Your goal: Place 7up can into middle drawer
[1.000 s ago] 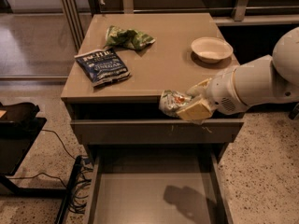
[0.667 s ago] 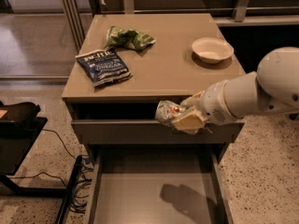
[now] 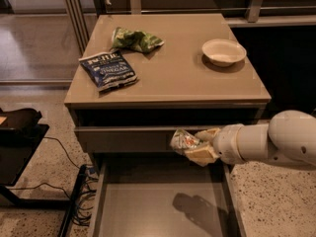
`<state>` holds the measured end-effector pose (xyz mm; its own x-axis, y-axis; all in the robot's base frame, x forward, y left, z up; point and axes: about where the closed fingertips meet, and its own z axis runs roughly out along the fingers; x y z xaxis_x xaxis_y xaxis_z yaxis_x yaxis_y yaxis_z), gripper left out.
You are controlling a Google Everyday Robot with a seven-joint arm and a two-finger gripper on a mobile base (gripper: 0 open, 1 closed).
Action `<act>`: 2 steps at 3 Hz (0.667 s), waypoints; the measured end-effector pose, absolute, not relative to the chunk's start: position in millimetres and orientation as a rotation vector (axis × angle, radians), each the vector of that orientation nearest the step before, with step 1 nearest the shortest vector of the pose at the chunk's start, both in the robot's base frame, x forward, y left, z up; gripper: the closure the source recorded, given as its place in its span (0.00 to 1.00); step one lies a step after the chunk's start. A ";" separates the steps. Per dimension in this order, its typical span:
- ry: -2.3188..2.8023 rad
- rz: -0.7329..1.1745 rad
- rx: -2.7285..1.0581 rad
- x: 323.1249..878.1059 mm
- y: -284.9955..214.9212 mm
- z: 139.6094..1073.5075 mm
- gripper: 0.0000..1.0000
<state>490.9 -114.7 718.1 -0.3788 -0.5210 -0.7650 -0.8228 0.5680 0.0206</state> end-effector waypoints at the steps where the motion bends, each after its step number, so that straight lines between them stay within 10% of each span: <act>1: 2.040 0.536 -1.029 486.9 -127.8 677.8 1.00; 2: 2.065 0.569 -1.027 488.2 -136.1 637.3 1.00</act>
Offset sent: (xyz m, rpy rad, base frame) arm 0.0017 -0.0325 -0.1351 0.0460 0.0734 -0.0086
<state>488.2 -136.1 637.3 -0.3991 -0.4807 -0.7808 -0.8127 0.5797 0.0585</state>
